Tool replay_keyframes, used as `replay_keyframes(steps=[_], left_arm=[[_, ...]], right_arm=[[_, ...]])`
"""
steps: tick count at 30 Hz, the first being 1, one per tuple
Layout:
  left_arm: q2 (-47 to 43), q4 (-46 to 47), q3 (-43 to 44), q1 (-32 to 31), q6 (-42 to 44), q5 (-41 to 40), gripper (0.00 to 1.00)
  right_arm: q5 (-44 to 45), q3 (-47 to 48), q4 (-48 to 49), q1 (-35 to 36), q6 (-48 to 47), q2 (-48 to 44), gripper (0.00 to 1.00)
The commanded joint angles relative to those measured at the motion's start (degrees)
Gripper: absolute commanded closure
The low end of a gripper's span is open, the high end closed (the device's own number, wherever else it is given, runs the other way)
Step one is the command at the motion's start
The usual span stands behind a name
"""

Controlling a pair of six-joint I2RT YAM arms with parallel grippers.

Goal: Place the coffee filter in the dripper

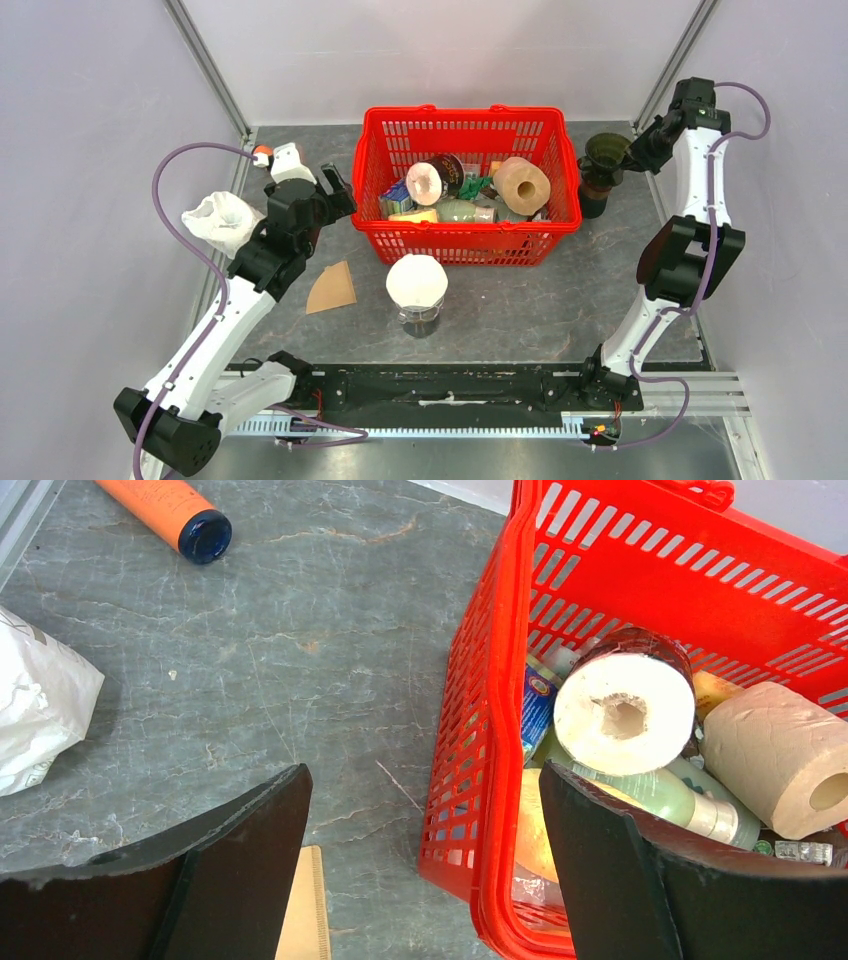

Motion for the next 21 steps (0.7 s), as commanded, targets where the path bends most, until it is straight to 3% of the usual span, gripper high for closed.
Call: replay_keyframes(steps=[1,12,21], left_arm=[[-0.4,2.0,-0.1,0.1,-1.8,-1.4,0.09],[-0.4,2.0,0.0,0.1,-1.9,-1.0,0.09],[-0.3,1.9,0.3,0.1,-2.3,-0.3,0.09]], right_arm=[[0.4,-1.7,3.7,-0.3,-0.4,-0.6,0.98],[1.1,-3.8,4.7,-0.6,0.4,-1.7,0.84],[1.1,-3.0,4.2,-0.7,1.7,-3.6,0.62]])
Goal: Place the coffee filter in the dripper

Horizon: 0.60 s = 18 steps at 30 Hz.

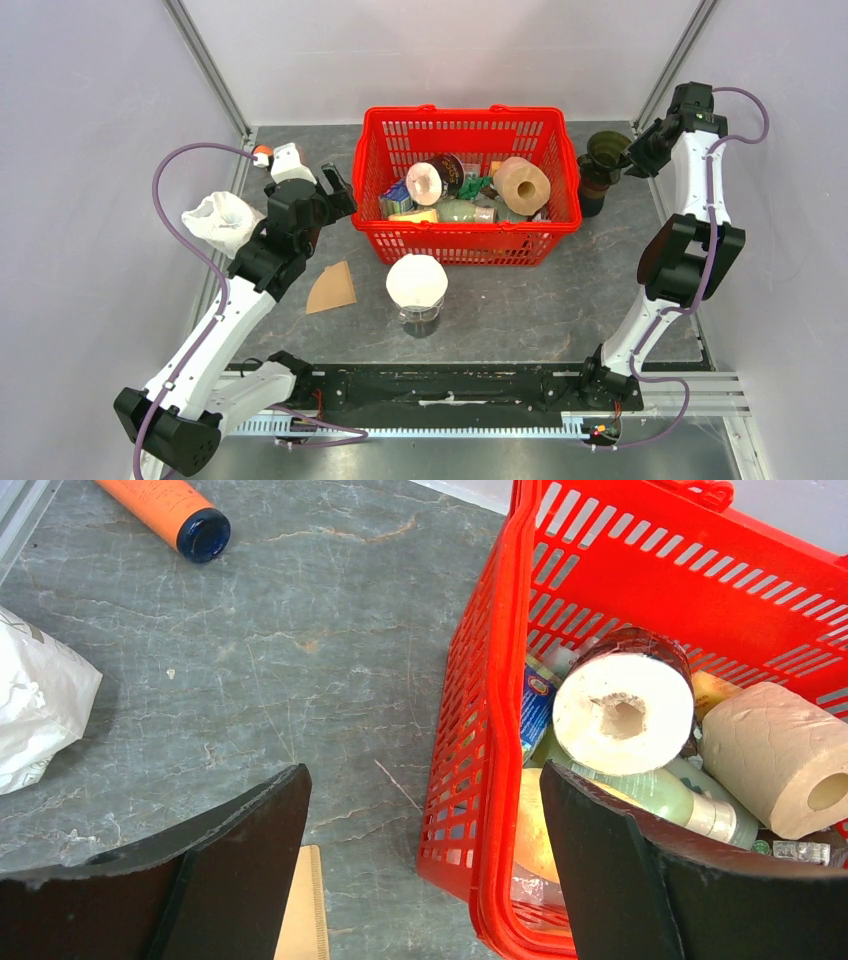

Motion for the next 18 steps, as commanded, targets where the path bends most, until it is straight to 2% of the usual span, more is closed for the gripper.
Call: replay_keyframes(steps=[1,7,12,15,17,18], left_arm=[[-0.3,2.0,0.4,0.1,-2.2,-0.4,0.08],[-0.2,1.6,0.5,0.1,-2.6,-0.6,0.08],[-0.2,0.1,0.9,0.1,-3.3,-1.7,0.08],[0.0,-1.2,1.2,0.1,-4.3,-2.0,0.08],[0.2,-2.1,1.5,0.1,-5.2,-2.0,0.08],[0.4,-2.6,1.5,0.1,-5.5,-2.0,0.08]], right_arm=[[0.5,1.2,0.3,-0.3,0.6,-3.8,0.58],[1.4,3.3,-1.0,-0.4,0.4,-5.0,0.53],[3.7,4.4,-2.4,-0.3,-0.3,-7.2,0.41],[4.2,4.2,-1.7,-0.3,-1.5,-9.7,0.26],[4.7,3.3,-0.7,-0.3,-1.8,-11.9,0.09],[5.1,2.7,-0.2,-0.3,-1.8,-13.3,0.03]])
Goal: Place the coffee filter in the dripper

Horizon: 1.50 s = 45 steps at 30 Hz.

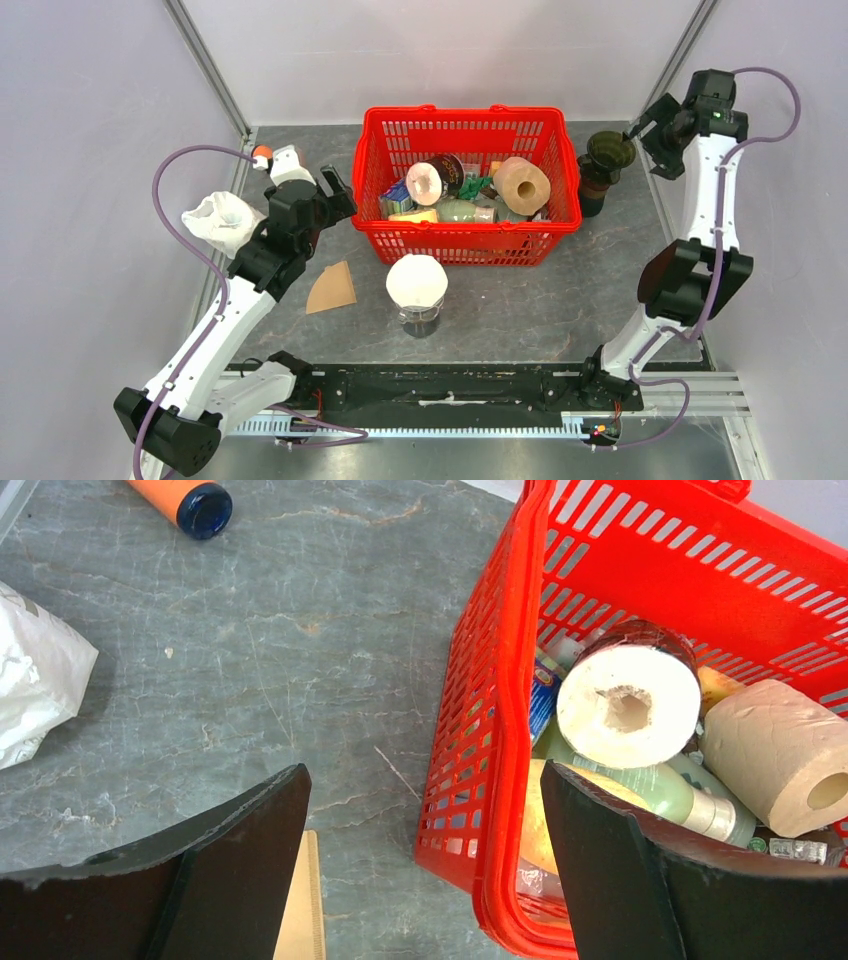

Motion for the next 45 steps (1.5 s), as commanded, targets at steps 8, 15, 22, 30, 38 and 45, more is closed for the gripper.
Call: replay_keyframes(steps=[8,15,22,30,38,45], left_arm=[[3.6,-11.9,-0.4,0.2,-16.1,-6.9,0.07],[1.2,-20.5,-7.3,0.2,-24.9,-8.0,0.07],[-5.6,-25.3,-13.1,0.2,-28.1,-8.9,0.07],[-1.7,-24.2,-18.9,0.4,-30.9,-8.8,0.07],[6.9,-12.2,-22.5,2.9,-27.9,0.7,0.08],[13.0,-7.9,-23.9,3.4,-28.3,5.0,0.12]], right_arm=[[6.1,-19.7,16.2,-0.3,2.1,-24.0,0.03],[2.2,-14.4,12.2,-0.3,-3.3,-21.1,0.03],[0.8,-3.0,1.0,0.0,-7.9,-7.5,0.03],[3.4,-4.7,3.7,0.6,-7.8,-7.2,0.03],[4.6,-7.9,6.2,0.6,-7.8,-10.2,0.03],[4.6,-9.1,6.6,0.7,-7.7,-11.1,0.03]])
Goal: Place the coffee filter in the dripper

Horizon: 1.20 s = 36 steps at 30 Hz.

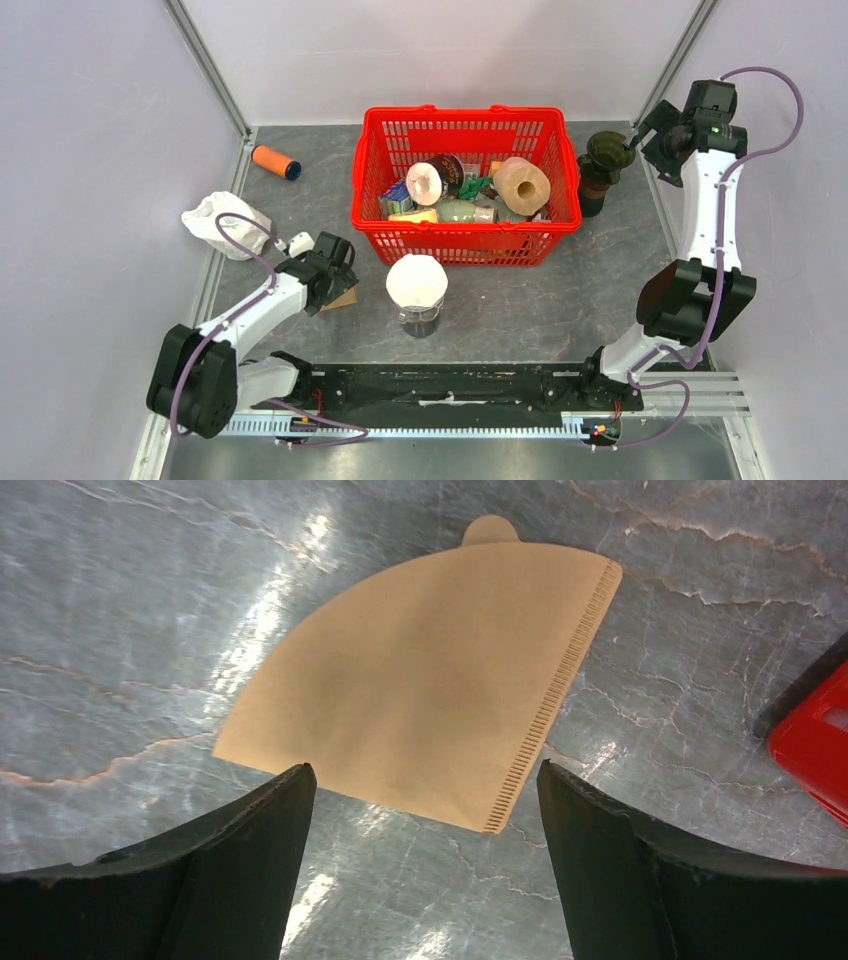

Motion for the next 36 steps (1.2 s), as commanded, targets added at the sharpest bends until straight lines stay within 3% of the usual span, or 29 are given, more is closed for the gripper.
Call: replay_keyframes(steps=[1,9,14,19,24,29,32,36], left_arm=[[4.0,4.2,-0.3,0.4,-1.4,2.7,0.13],[8.7,2.8,0.1,0.4,-2.6,2.3,0.20],[10.5,3.6,0.5,0.5,-1.9,1.6,0.34],[14.1,4.2,1.4,0.5,-1.7,1.2,0.38],[16.0,2.7,3.2,0.6,-1.0,1.4,0.53],[11.1,-3.0,6.3,0.6,-0.9,-4.6,0.74],[4.4,-8.3,11.5,0.5,-1.1,-9.0,0.95],[-6.2,-11.5,18.8,0.5,-0.9,-14.2,0.98]], right_arm=[[0.9,-0.8,2.1,0.1,-1.0,-2.6,0.03],[1.0,-1.3,2.3,0.2,-1.0,-3.3,0.03],[1.0,-2.5,2.8,0.2,-1.0,-4.3,0.03],[1.1,-3.1,3.3,0.1,-1.1,-5.3,0.03],[0.9,-3.9,4.3,0.2,-0.8,-6.3,0.03],[-1.1,-4.8,4.9,0.2,-0.2,-7.4,0.03],[-4.1,-5.5,5.3,0.2,0.8,-8.2,0.03],[-6.5,-6.7,5.9,0.5,1.3,-10.6,0.03]])
